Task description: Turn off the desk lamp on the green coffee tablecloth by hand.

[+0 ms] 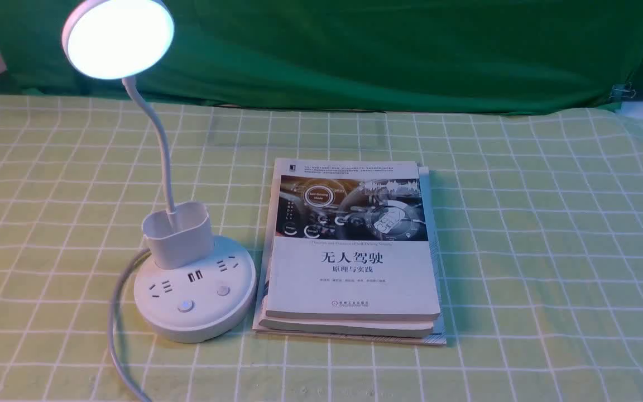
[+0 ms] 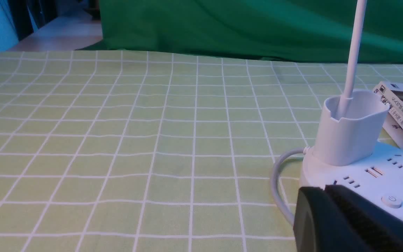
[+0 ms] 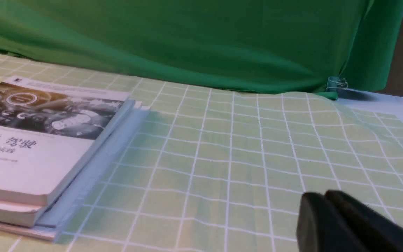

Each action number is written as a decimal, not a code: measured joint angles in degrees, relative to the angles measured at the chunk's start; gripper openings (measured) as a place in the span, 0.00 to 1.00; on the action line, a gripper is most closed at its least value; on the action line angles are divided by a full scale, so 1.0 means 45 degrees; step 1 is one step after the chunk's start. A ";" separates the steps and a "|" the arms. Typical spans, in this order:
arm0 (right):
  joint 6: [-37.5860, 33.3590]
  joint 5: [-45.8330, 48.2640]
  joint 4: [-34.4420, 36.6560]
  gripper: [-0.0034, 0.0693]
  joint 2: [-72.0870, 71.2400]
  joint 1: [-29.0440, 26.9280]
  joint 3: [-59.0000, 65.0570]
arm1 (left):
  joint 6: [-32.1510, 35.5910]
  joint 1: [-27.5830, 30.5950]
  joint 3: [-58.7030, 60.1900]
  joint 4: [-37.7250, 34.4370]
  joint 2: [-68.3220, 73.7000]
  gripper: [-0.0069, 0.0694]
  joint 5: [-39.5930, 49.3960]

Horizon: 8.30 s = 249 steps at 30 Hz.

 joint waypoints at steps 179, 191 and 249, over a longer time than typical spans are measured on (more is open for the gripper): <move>0.0043 -0.0016 0.0000 0.09 0.0000 0.0000 0.0000 | -0.0829 -0.6338 -0.4687 -0.1306 1.0166 0.12 -0.1912; 0.0043 -0.0016 0.0000 0.09 0.0000 0.0000 0.0000 | -0.0829 -0.6338 -0.3665 0.0377 0.8699 0.12 -0.3202; 0.0043 0.0000 0.0000 0.09 -0.0002 0.0000 0.0000 | -0.0345 -0.0754 0.0006 -0.0346 0.0006 0.12 0.0068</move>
